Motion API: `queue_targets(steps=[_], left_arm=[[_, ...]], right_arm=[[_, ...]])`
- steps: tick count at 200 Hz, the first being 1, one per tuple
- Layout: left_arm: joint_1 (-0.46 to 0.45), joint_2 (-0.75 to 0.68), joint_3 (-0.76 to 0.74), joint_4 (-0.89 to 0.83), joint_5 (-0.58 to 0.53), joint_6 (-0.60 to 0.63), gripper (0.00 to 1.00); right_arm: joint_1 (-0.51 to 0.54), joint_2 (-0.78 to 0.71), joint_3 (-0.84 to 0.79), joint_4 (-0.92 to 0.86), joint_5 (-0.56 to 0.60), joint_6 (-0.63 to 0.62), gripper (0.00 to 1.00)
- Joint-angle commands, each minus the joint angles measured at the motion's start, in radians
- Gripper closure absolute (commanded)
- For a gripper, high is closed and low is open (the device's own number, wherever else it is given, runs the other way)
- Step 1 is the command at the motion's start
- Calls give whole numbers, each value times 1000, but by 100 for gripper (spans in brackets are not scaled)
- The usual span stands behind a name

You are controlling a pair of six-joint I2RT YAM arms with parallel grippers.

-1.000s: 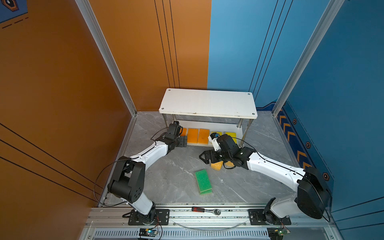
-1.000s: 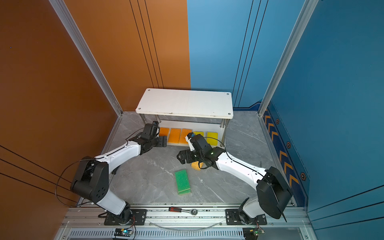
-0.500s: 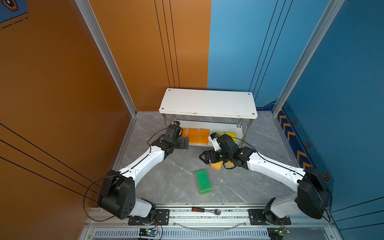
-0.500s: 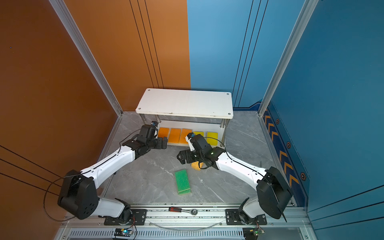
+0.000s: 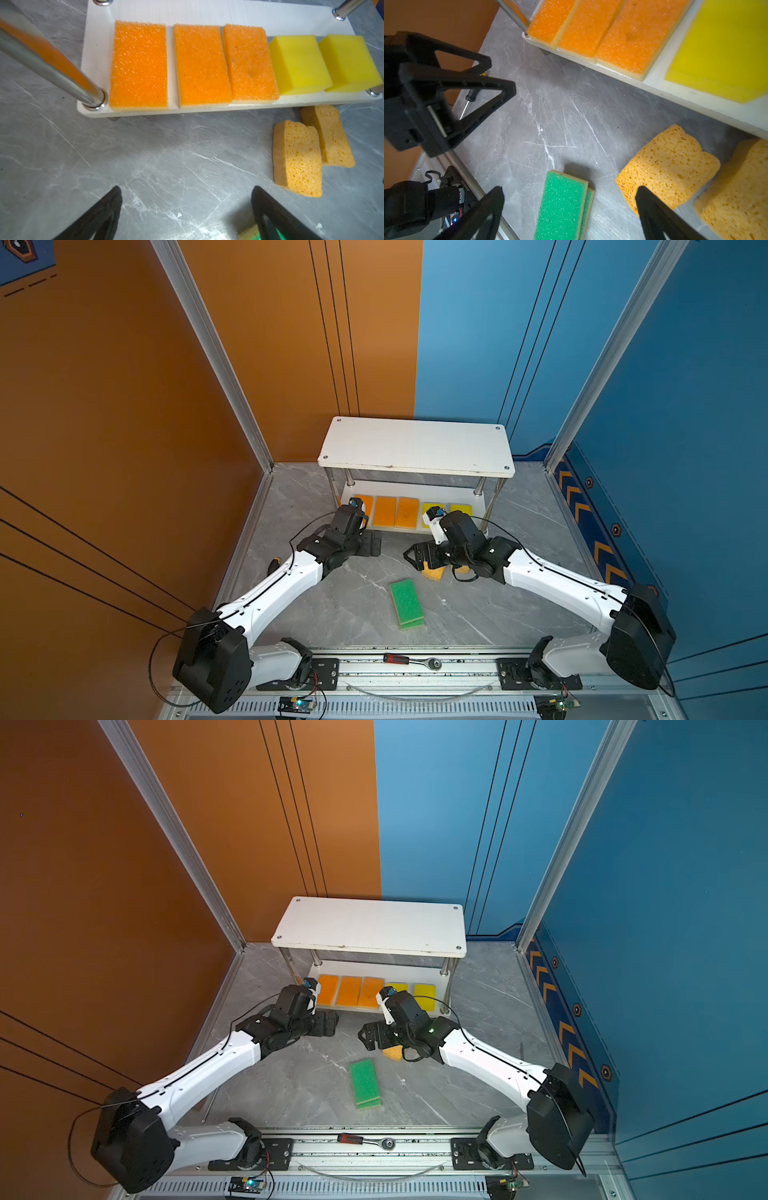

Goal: Place and organize the cleaning sponges onto the shelf
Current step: 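Raise the left gripper away from the shelf while right gripper moves toward tan sponges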

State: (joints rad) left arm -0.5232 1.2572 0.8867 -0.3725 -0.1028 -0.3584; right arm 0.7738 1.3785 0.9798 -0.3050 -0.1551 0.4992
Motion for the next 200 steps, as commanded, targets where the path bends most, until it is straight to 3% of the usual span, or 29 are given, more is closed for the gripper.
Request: queue_targets(steps=[1,36,65,127,200], left_arm=[[-25,-12,-28,-36,14,-42,2],[-49,-18,-53,-38,4,-68,2],[-57,-25,-66,-38,-3,-76,2],[-58,-35,-79,-38,-12,-95,2],[-62,-48,-95,-38,3,-120,2]], right_arm=[[3,-35,-37,-59,114,43,2],[-8,-98,-92,-116,261,85,2],[-42,-167,-154,-151,314,114,2],[-148,-237,-230,-204,351,120,3],[-166,-136,-237,-167,370,120,3]])
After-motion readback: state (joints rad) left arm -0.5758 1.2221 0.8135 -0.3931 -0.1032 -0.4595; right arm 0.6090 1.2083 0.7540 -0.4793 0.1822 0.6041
